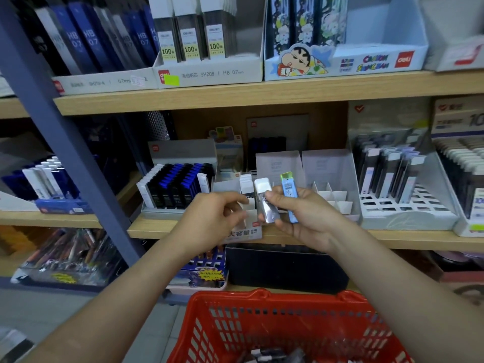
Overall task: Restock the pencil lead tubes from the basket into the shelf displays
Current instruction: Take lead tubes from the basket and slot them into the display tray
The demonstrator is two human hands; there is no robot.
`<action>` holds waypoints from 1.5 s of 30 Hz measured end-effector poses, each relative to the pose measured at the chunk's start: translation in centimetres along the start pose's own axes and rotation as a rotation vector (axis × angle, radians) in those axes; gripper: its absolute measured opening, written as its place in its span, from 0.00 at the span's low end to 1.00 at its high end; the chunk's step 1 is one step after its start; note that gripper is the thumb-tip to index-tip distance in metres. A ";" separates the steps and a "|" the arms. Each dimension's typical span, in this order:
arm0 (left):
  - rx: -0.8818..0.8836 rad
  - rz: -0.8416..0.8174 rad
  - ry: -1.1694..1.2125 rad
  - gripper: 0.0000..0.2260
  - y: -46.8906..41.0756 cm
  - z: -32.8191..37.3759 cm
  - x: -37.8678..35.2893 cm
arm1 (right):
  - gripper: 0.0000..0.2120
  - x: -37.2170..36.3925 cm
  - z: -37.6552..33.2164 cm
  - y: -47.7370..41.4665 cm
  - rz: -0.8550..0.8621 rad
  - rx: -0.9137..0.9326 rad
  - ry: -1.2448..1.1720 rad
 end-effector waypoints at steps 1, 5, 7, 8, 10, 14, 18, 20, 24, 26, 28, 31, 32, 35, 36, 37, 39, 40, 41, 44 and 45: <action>0.075 0.042 0.108 0.11 -0.2 0.0 0.4 | 0.05 -0.2 0.0 0.0 -0.009 0.011 0.011; 0.327 0.065 0.538 0.11 -1.1 0.1 0.8 | 0.03 -1.2 0.1 0.2 -0.053 0.058 0.094; 0.366 0.063 0.609 0.07 -1.3 0.4 0.8 | 0.03 -1.7 0.2 0.2 -0.060 0.070 0.136; 0.377 0.086 0.624 0.05 -1.5 0.3 1.0 | 0.04 -1.8 0.2 0.0 -0.046 0.071 0.138; 0.404 0.218 0.635 0.05 -2.2 -0.9 2.2 | 0.08 -1.2 -0.1 -0.5 0.031 0.053 0.086; 0.383 0.488 0.456 0.08 -4.1 -4.5 5.4 | 0.16 1.0 -0.8 -1.6 0.151 0.015 -0.082; 0.264 0.441 0.134 0.11 -4.8 -4.4 4.0 | 0.13 1.7 -0.9 -2.0 0.181 0.066 -0.059; 0.231 0.433 0.072 0.11 -5.0 -3.8 3.2 | 0.11 1.7 -0.9 -2.2 0.191 0.124 0.012; 0.182 0.445 0.012 0.10 -5.7 -3.4 2.5 | 0.08 1.5 -0.8 -2.3 0.190 0.201 0.106; 0.160 0.427 -0.013 0.10 -6.0 -3.3 1.9 | 0.06 1.5 -0.7 -2.2 0.159 0.203 0.092; 0.141 0.391 -0.050 0.11 -6.3 -3.3 1.2 | 0.05 1.5 -0.7 -2.2 0.148 0.204 0.095; 0.081 0.333 -0.173 0.11 -6.6 -3.6 0.4 | 0.12 1.3 -0.9 -2.1 0.117 0.232 0.112; 0.060 0.331 -0.201 0.11 -6.7 -3.6 0.2 | 0.14 1.2 -1.0 -2.0 0.104 0.253 0.139; -0.001 0.334 -0.267 0.10 -7.1 -3.8 -0.2 | 0.16 0.9 -1.2 -1.9 0.063 0.279 0.179; -0.004 0.328 -0.291 0.09 -7.1 -3.8 -0.3 | 0.15 0.8 -1.2 -1.9 0.050 0.271 0.169; -0.005 0.321 -0.310 0.10 -7.1 -3.9 -0.5 | 0.15 0.8 -1.2 -2.0 0.039 0.261 0.159; -0.022 0.310 -0.333 0.10 -7.2 -3.9 -0.7 | 0.14 1.0 -1.0 -2.0 0.032 0.246 0.149; -0.032 0.307 -0.337 0.10 -7.3 -3.8 -0.7 | 0.14 1.1 -0.9 -2.0 0.029 0.240 0.148; -0.040 0.301 -0.333 0.10 -7.3 -3.7 -0.7 | 0.14 1.1 -0.9 -2.0 0.025 0.234 0.147; -0.046 0.286 -0.311 0.07 -7.4 -3.7 -0.8 | 0.14 1.1 -0.9 -2.0 0.021 0.220 0.141; -0.052 0.288 -0.300 0.05 -7.4 -3.8 -0.8 | 0.14 1.0 -0.9 -2.0 0.018 0.216 0.134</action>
Point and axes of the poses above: each hand's wrist, its own y-axis away from the middle knuckle, its own x-axis out of the back of the hand, z = x × y, the point moved 7 cm from there along -y, towards the middle knuckle, and after that the axes turned 14 degrees about z, right-handed, at the moved point
